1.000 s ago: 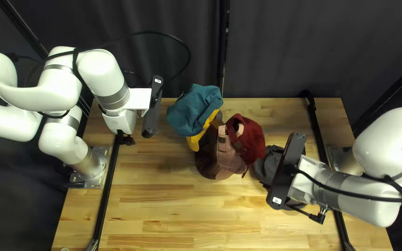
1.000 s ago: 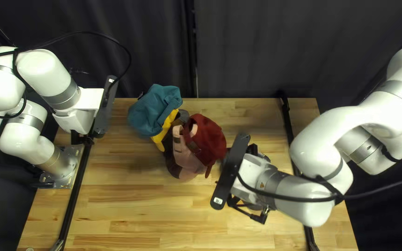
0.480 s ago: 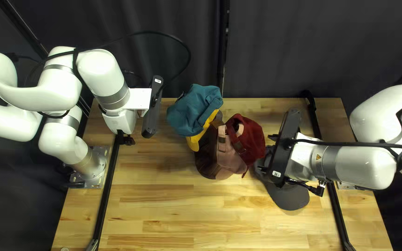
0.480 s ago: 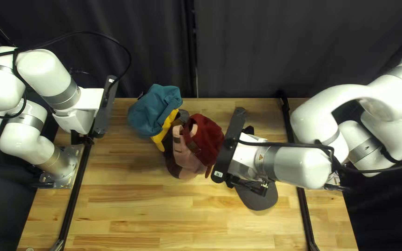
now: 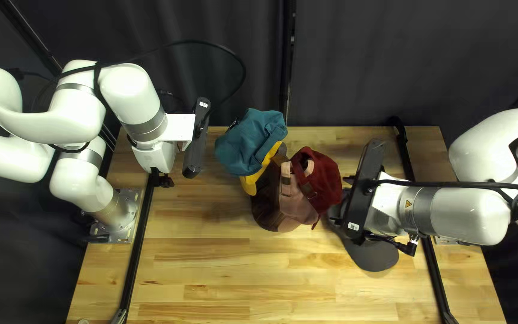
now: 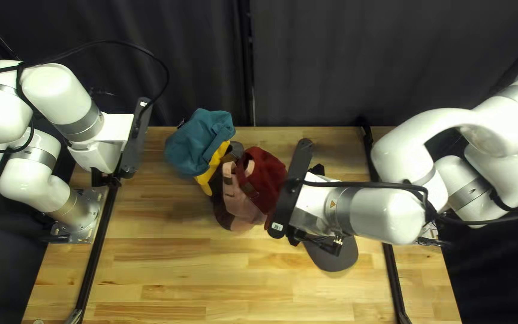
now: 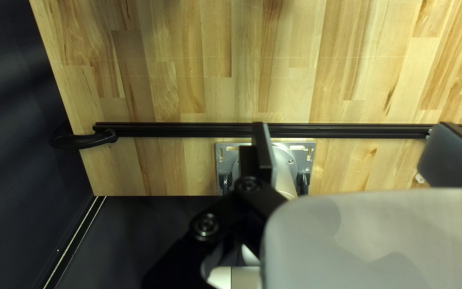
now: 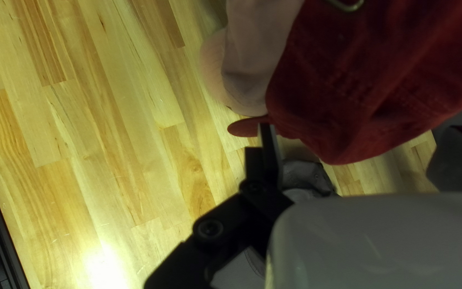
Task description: Remove hats from holder and stack on top of each other
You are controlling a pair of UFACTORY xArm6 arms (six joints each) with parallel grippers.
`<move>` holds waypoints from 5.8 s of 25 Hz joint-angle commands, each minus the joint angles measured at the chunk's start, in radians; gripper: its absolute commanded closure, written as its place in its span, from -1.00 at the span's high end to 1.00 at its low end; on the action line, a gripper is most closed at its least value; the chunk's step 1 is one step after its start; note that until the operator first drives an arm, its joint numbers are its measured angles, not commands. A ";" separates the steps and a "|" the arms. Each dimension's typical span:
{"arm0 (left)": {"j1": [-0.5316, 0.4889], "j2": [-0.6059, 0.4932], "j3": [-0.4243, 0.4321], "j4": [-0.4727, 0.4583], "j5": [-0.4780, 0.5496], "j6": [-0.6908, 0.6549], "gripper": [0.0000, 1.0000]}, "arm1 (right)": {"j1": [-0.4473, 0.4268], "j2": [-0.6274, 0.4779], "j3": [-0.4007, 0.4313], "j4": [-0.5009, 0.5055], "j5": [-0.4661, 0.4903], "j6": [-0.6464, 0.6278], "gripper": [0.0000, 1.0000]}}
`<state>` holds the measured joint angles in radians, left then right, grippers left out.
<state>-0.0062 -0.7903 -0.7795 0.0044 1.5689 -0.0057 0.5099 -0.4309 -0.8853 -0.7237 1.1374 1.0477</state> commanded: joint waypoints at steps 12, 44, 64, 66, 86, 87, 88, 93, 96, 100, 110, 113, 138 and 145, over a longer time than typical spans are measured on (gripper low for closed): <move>0.000 0.000 0.000 0.000 0.000 0.000 1.00 | 0.006 0.027 -0.027 0.000 0.014 -0.006 -1.00; 0.000 0.000 0.000 0.000 0.000 0.000 1.00 | 0.360 -0.067 -0.421 -0.142 0.694 -0.142 -1.00; 0.000 0.000 0.000 0.000 0.000 0.000 1.00 | 0.389 -0.150 -0.223 0.199 0.857 0.208 -1.00; 0.000 0.000 0.000 0.000 0.000 0.000 1.00 | 0.379 -0.147 -0.226 0.232 0.875 0.225 -1.00; 0.000 0.000 0.000 0.000 0.000 0.000 1.00 | 0.267 -0.086 -0.249 0.328 0.823 0.195 1.00; 0.000 0.000 0.000 0.000 0.000 0.000 1.00 | 0.263 -0.074 -0.271 0.316 0.831 0.178 1.00; 0.000 0.000 0.000 0.000 0.000 0.000 1.00 | 0.258 -0.065 -0.287 0.307 0.835 0.164 1.00; 0.000 0.000 0.000 0.000 0.000 0.000 1.00 | 0.227 -0.033 -0.352 0.243 0.830 0.082 1.00; 0.000 0.000 0.000 0.000 0.000 0.000 1.00 | 0.219 -0.036 -0.363 0.206 0.810 0.049 1.00; 0.000 0.000 0.000 0.000 0.000 0.000 1.00 | 0.221 -0.022 -0.400 0.135 0.756 0.021 1.00; 0.000 0.000 0.000 0.000 0.000 0.000 1.00 | 0.147 0.109 -0.468 0.073 0.555 -0.040 1.00; 0.000 0.000 0.000 0.000 0.000 0.000 1.00 | 0.130 0.143 -0.469 0.078 0.504 -0.043 1.00; 0.000 0.000 0.000 0.000 0.000 0.000 1.00 | 0.065 0.181 -0.265 -0.018 0.245 -0.018 1.00; 0.000 0.000 0.000 0.000 0.000 0.000 1.00 | 0.029 0.125 -0.139 -0.094 0.159 0.057 1.00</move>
<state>-0.0062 -0.7903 -0.7795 0.0044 1.5689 -0.0057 0.5556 -0.2852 -1.0620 -0.7952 1.3286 1.0775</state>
